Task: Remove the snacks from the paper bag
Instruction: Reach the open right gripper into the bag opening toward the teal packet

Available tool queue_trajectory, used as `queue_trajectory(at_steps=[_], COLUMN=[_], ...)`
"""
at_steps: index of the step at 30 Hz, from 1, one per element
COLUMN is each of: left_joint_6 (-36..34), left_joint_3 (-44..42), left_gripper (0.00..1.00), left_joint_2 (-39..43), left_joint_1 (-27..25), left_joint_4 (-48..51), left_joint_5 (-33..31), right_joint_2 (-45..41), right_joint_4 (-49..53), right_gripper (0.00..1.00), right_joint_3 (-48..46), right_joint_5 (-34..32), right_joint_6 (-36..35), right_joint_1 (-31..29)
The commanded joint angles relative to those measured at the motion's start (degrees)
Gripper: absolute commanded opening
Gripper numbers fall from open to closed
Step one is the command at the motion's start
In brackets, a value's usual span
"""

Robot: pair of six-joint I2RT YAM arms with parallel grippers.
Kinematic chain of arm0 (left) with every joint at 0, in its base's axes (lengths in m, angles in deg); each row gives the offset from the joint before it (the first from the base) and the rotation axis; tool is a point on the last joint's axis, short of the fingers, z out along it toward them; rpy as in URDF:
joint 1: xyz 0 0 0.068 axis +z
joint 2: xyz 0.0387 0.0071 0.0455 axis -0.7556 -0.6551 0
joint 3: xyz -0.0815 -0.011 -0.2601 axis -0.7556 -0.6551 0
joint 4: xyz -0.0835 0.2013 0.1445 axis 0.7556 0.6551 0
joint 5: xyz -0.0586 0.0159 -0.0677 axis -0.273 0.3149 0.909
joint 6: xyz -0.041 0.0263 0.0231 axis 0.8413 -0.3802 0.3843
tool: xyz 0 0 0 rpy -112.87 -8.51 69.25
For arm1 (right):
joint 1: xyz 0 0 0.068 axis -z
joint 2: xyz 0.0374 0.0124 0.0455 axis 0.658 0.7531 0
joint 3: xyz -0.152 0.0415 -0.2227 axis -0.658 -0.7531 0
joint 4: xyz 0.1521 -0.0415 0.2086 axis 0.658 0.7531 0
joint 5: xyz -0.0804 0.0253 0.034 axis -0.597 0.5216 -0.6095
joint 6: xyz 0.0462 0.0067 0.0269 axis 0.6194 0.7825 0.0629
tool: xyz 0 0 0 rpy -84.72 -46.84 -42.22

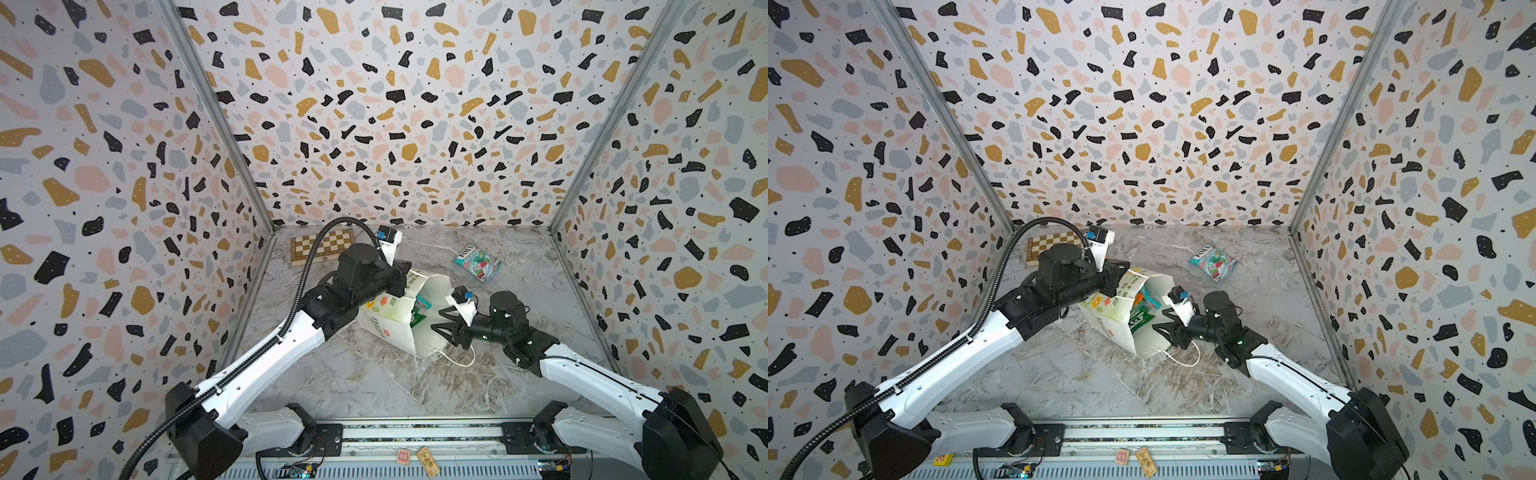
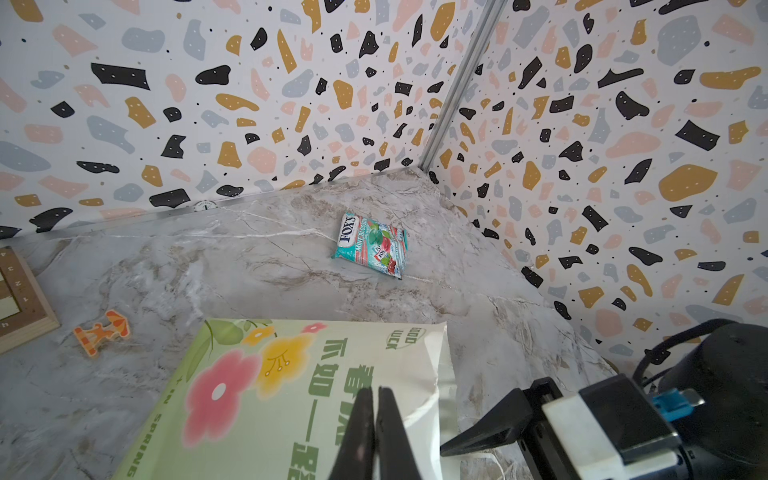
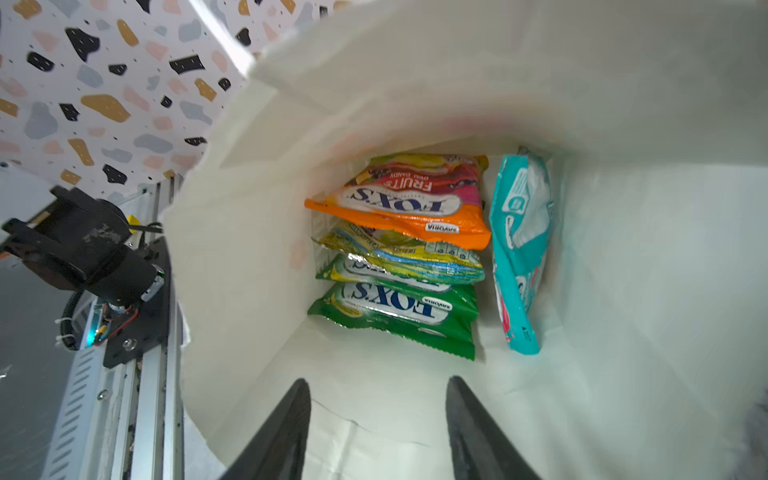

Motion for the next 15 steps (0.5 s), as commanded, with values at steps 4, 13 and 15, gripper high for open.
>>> queue_trajectory(at_steps=[4,13,15], left_joint_6=[-0.1,-0.1,-0.2], left_joint_3=[-0.6,-0.4,-0.4], left_gripper=[0.0,0.0,0.0], left_joint_2=[1.4,1.3,1.2], left_joint_1=[-0.1,-0.1,-0.1], left_joint_4=[-2.5,-2.5,-2.5], left_joint_5=[0.6,1.4,1.6], right_joint_2=[4.0,10.5,12.0], right_joint_4=[2.3,2.6,2.4], right_gripper=[0.54,0.52,0.52], right_joint_3=[3.8,6.9,7.6], right_joint_5=[-9.1,-19.5,-22.0], right_joint_6=[-3.8,-5.1,-5.1], right_joint_1=[-2.9,-5.2,-5.7])
